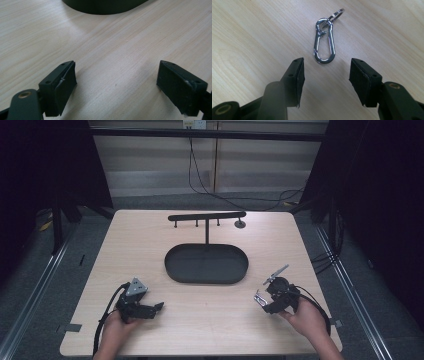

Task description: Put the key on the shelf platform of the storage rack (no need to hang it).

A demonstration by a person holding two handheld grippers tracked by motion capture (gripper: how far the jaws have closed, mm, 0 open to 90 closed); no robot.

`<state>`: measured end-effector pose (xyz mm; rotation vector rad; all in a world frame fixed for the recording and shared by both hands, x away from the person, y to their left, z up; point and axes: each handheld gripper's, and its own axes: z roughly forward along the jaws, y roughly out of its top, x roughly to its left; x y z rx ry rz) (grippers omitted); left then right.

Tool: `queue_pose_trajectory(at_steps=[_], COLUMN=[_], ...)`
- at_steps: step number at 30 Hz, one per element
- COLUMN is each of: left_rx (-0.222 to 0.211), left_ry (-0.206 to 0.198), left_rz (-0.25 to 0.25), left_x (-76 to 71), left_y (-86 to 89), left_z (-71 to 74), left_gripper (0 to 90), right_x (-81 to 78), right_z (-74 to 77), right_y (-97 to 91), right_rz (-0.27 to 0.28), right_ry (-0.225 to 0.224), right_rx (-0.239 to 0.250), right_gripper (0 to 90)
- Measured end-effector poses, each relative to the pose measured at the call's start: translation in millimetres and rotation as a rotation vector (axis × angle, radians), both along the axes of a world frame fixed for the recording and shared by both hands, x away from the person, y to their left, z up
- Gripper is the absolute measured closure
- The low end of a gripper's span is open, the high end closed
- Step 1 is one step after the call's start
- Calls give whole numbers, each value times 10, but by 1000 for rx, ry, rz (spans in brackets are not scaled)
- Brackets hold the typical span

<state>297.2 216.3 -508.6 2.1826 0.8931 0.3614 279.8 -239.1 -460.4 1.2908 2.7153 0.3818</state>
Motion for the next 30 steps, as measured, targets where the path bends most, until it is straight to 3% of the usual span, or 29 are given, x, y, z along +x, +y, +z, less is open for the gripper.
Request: queue_pose_trajectory(at_steps=[4, 18, 22, 27, 30], left_rx=[0, 0, 0, 0, 0], left_ry=[0, 0, 0, 0, 0], left_rz=[0, 0, 0, 0, 0], left_x=[0, 0, 0, 0, 0], left_y=[0, 0, 0, 0, 0], left_z=[0, 0, 0, 0, 0], left_gripper=[154, 154, 154, 154, 154], right_x=[62, 204, 213, 218, 230], right_z=[-11, -61, -84, -75, -76], right_y=[70, 208, 199, 194, 188], right_rz=[22, 51, 52, 57, 60], right_ry=[9, 37, 35, 71, 76], right_rx=[-38, -87, -81, -56, -50], right_gripper=[472, 507, 535, 656, 671])
